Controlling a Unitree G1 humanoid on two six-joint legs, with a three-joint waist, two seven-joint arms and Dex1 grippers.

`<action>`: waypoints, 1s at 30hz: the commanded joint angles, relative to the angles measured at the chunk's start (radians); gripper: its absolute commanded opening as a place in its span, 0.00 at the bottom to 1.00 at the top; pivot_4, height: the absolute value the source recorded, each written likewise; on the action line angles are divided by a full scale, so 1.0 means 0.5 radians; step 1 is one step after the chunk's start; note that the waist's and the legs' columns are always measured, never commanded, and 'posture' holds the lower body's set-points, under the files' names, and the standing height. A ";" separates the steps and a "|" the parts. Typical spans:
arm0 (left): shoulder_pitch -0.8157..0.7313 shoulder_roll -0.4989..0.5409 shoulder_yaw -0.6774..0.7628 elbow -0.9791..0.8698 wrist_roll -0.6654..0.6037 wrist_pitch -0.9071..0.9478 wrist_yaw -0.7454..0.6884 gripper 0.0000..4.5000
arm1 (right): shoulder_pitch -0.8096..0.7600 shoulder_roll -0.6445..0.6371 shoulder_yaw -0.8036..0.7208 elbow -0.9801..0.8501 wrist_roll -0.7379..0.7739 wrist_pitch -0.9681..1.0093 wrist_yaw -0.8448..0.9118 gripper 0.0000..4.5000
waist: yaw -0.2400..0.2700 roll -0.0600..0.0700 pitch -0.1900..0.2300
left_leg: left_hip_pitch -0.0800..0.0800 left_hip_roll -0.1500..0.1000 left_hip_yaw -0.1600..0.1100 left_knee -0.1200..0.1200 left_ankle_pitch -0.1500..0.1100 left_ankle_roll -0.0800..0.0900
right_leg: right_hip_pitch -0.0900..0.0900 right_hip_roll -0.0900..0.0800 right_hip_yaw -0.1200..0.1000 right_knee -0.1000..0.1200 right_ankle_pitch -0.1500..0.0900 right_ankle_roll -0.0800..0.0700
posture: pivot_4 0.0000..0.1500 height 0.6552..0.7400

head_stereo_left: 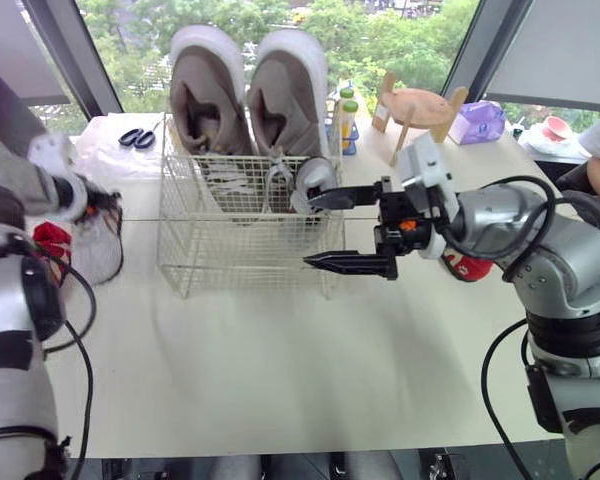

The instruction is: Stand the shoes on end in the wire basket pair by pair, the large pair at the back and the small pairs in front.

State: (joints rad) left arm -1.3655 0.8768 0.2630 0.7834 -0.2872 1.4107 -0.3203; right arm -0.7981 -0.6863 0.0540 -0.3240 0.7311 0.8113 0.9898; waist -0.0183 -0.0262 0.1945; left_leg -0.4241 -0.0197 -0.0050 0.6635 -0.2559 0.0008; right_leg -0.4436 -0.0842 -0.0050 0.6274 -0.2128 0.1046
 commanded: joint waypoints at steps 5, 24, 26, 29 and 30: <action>0.574 -0.388 0.726 -2.313 -0.067 0.334 0.335 0.01 | -0.174 -0.095 -0.269 0.200 0.193 0.156 0.032 1.00 | 0.013 0.002 -0.001 | 0.003 -0.002 0.001 0.001 0.001 -0.002 | 0.000 -0.007 0.001 0.005 -0.001 0.001 | 1.00 1.00; 1.242 -1.579 0.443 -2.846 -0.551 -1.442 0.016 0.01 | -0.280 -0.065 -0.172 0.337 0.109 0.206 0.081 1.00 | 0.061 0.000 -0.002 | 0.006 -0.004 0.002 0.007 0.003 -0.005 | 0.005 -0.007 0.002 0.001 0.001 -0.002 | 1.00 1.00; 1.317 -1.581 0.302 -2.747 -0.419 -1.688 0.003 0.01 | -0.266 -0.067 -0.185 0.324 0.110 0.222 0.063 1.00 | 0.059 0.000 -0.002 | 0.007 -0.003 0.003 0.006 0.003 -0.005 | 0.005 -0.006 0.002 0.001 0.001 -0.002 | 1.00 1.00; 1.395 -1.576 0.141 -2.632 -0.260 -1.990 0.002 0.01 | -0.251 -0.051 -0.212 0.311 0.101 0.228 0.008 1.00 | 0.059 0.000 -0.002 | 0.007 -0.003 0.004 0.006 0.003 -0.004 | 0.006 -0.005 0.002 0.001 0.001 -0.002 | 1.00 1.00; 1.421 -1.599 0.101 -2.596 -0.232 -2.061 0.023 0.01 | -0.245 -0.048 -0.214 0.303 0.101 0.229 -0.002 1.00 | 0.061 0.000 -0.002 | 0.007 -0.003 0.004 0.006 0.002 -0.003 | 0.005 -0.005 0.002 0.001 0.001 -0.002 | 1.00 1.00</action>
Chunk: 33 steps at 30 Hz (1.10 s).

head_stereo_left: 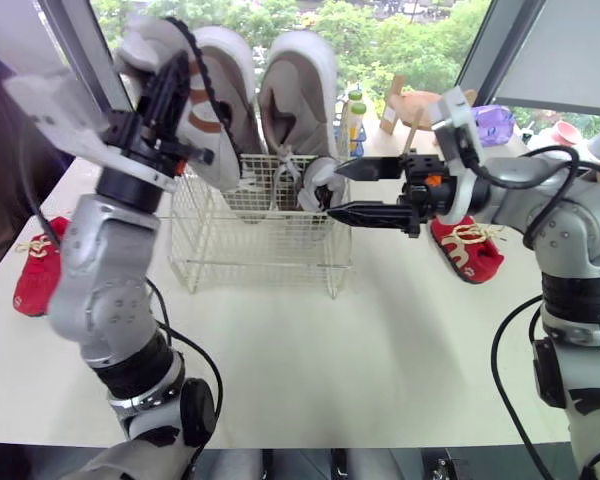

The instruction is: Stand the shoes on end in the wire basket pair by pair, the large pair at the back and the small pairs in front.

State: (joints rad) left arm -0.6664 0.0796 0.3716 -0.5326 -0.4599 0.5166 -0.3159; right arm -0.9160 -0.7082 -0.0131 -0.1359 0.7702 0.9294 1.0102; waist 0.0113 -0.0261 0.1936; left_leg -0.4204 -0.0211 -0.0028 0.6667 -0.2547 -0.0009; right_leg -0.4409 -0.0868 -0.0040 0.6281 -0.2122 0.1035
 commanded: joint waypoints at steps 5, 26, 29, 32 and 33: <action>0.217 -0.066 -0.334 0.362 0.330 -0.725 0.012 0.01 | 0.021 -0.042 -0.060 -0.112 -0.012 -0.022 -0.052 1.00 | 0.007 0.001 -0.001 | 0.003 0.000 0.000 0.000 0.000 0.001 | 0.005 0.000 0.000 -0.001 0.000 0.000 | 1.00 1.00; 0.788 0.205 -0.384 0.075 0.072 -0.401 0.071 0.78 | 0.134 -0.004 -0.072 -0.134 -0.008 -0.070 -0.119 1.00 | -0.007 0.003 -0.002 | 0.019 0.002 0.000 -0.001 -0.006 0.011 | 0.025 0.001 -0.001 -0.016 0.000 0.000 | 1.00 1.00; 0.938 0.383 -0.354 -0.153 -0.032 -0.203 0.045 0.78 | 0.171 -0.022 -0.088 -0.147 0.026 -0.033 -0.112 1.00 | -0.010 0.004 -0.002 | 0.020 0.003 0.000 -0.003 -0.007 0.011 | 0.025 0.001 -0.001 -0.017 0.000 0.000 | 1.00 1.00; 1.063 0.507 -0.259 -0.346 -0.244 -0.009 0.046 0.78 | 0.219 -0.047 -0.117 -0.139 0.046 -0.007 -0.113 1.00 | -0.001 0.004 -0.002 | 0.020 0.003 0.000 -0.003 -0.007 0.011 | 0.025 0.000 -0.001 -0.018 -0.001 0.000 | 1.00 1.00; 1.109 0.547 -0.206 -0.404 -0.359 0.070 0.054 0.78 | 0.236 -0.053 -0.128 -0.126 0.050 -0.001 -0.117 1.00 | 0.002 0.004 -0.002 | 0.020 0.003 0.000 -0.003 -0.007 0.011 | 0.026 0.000 -0.001 -0.019 -0.001 -0.002 | 1.00 1.00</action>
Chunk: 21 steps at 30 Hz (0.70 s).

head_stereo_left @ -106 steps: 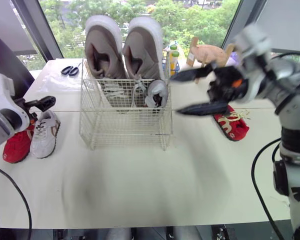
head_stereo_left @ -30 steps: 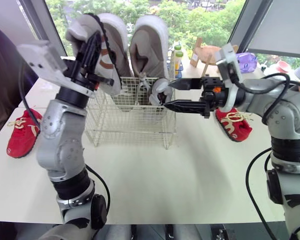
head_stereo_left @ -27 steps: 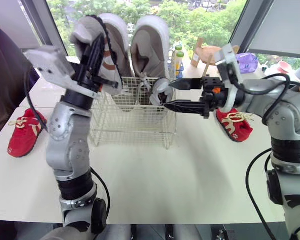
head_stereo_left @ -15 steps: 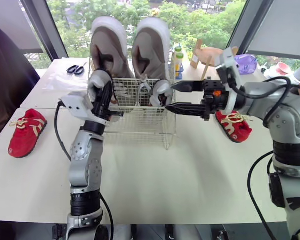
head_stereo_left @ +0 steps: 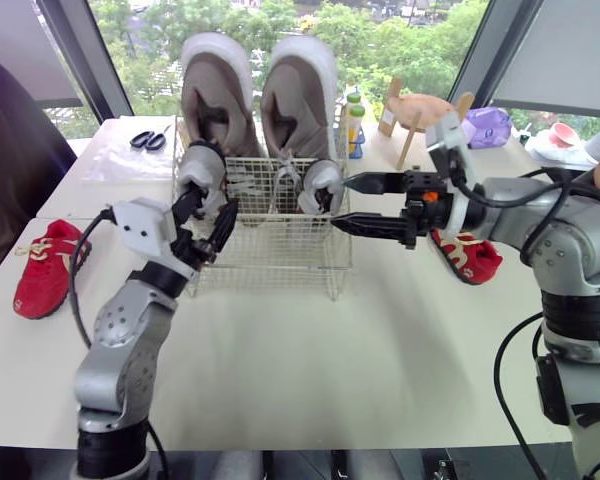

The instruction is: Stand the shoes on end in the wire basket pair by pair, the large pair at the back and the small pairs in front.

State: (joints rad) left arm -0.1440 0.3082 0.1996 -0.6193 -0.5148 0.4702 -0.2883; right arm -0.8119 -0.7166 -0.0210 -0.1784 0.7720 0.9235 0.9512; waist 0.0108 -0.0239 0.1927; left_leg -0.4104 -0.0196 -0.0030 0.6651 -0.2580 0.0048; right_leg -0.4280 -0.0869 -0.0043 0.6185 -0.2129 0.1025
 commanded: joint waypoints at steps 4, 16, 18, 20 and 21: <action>0.323 0.264 0.375 -0.356 -0.798 0.414 -0.022 0.78 | 0.085 0.022 -0.276 0.087 0.064 -0.024 -0.114 1.00 | 0.000 0.000 0.000 | 0.000 0.000 0.000 0.000 0.000 0.000 | 0.001 -0.001 0.000 -0.003 -0.003 -0.005 | 1.00 1.00; 0.287 0.558 0.111 -0.407 -1.168 0.577 -0.051 0.99 | 0.166 0.135 -0.800 0.814 -0.381 -0.845 -0.778 1.00 | -0.009 0.005 -0.001 | 0.001 -0.002 0.004 0.000 -0.002 0.002 | 0.005 -0.001 0.001 -0.010 -0.003 -0.008 | 1.00 1.00; 0.267 0.556 -0.016 -0.460 -1.182 0.593 -0.031 0.99 | 0.290 0.165 -0.813 0.801 -0.500 -0.952 -0.928 1.00 | -0.012 0.008 -0.002 | 0.001 -0.002 0.004 -0.001 -0.002 0.002 | 0.005 -0.001 0.002 -0.009 -0.003 -0.007 | 1.00 1.00; 0.273 0.506 -0.073 -0.490 -1.265 0.573 0.026 0.99 | 0.482 0.194 -0.827 0.753 -0.597 -1.052 -1.012 1.00 | -0.009 0.009 -0.003 | 0.002 -0.001 0.004 -0.001 -0.002 0.002 | 0.006 0.000 0.002 -0.009 -0.003 -0.007 | 1.00 1.00; 0.277 0.482 -0.091 -0.500 -1.281 0.559 0.051 0.99 | 0.583 0.214 -0.847 0.710 -0.599 -1.053 -1.035 1.00 | -0.008 0.009 -0.004 | 0.003 -0.001 0.004 -0.001 -0.002 0.002 | 0.006 0.000 0.002 -0.009 -0.003 -0.007 | 1.00 1.00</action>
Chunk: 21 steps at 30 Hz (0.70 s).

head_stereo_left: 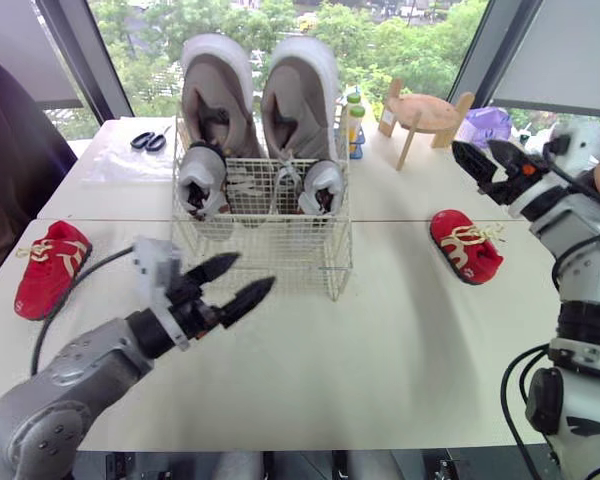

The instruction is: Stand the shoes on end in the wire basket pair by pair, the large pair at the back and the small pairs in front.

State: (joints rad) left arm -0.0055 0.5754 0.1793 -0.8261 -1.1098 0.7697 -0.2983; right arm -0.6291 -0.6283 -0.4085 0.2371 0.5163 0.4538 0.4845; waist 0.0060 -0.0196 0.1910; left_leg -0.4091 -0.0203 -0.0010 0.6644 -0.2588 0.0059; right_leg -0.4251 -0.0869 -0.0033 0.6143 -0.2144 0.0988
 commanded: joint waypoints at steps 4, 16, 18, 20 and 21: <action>0.026 -0.110 -0.150 -0.107 -0.078 -0.064 0.114 0.99 | 0.516 0.090 -0.170 -0.181 0.003 -0.084 -0.081 1.00 | 0.013 0.008 -0.001 | 0.000 0.000 -0.001 0.000 0.000 0.000 | 0.001 0.000 0.001 0.000 0.000 0.000 | 1.00 1.00; -0.042 -0.188 -0.327 0.045 0.114 -0.132 0.051 0.99 | 0.757 0.068 -0.026 -0.235 -0.168 -0.205 -0.009 1.00 | 0.007 0.023 -0.006 | 0.003 0.003 0.003 0.002 0.000 0.001 | 0.001 0.012 0.006 0.000 -0.001 0.000 | 1.00 1.00; -0.054 -0.188 -0.335 0.060 0.133 -0.133 0.043 0.99 | 0.724 0.086 -0.029 -0.128 -0.178 -0.234 -0.007 1.00 | 0.008 0.022 -0.006 | 0.003 0.003 0.004 0.002 0.000 0.001 | 0.001 0.011 0.008 0.000 -0.001 0.000 | 1.00 1.00; -0.055 -0.186 -0.345 0.067 0.159 -0.133 0.038 0.99 | 0.697 0.090 -0.013 -0.024 -0.201 -0.285 0.013 1.00 | 0.009 0.022 -0.006 | 0.003 0.003 0.004 0.002 0.000 0.001 | 0.002 0.011 0.008 0.000 -0.001 0.000 | 1.00 1.00; -0.053 -0.185 -0.346 0.070 0.170 -0.133 0.033 0.99 | 0.684 0.091 0.000 0.017 -0.212 -0.309 0.023 1.00 | 0.009 0.023 -0.006 | 0.003 0.003 0.004 0.002 0.000 0.001 | 0.002 0.011 0.008 0.000 -0.001 0.000 | 1.00 1.00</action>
State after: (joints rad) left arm -0.0262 0.4864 0.0124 -0.7788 -1.0334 0.7264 -0.2711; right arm -0.2660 -0.5728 -0.4010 0.2300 0.4189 0.3372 0.4850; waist 0.0103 -0.0084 0.1878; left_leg -0.4074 -0.0188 0.0011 0.6655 -0.2586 0.0062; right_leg -0.4242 -0.0815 0.0005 0.6142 -0.2149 0.0987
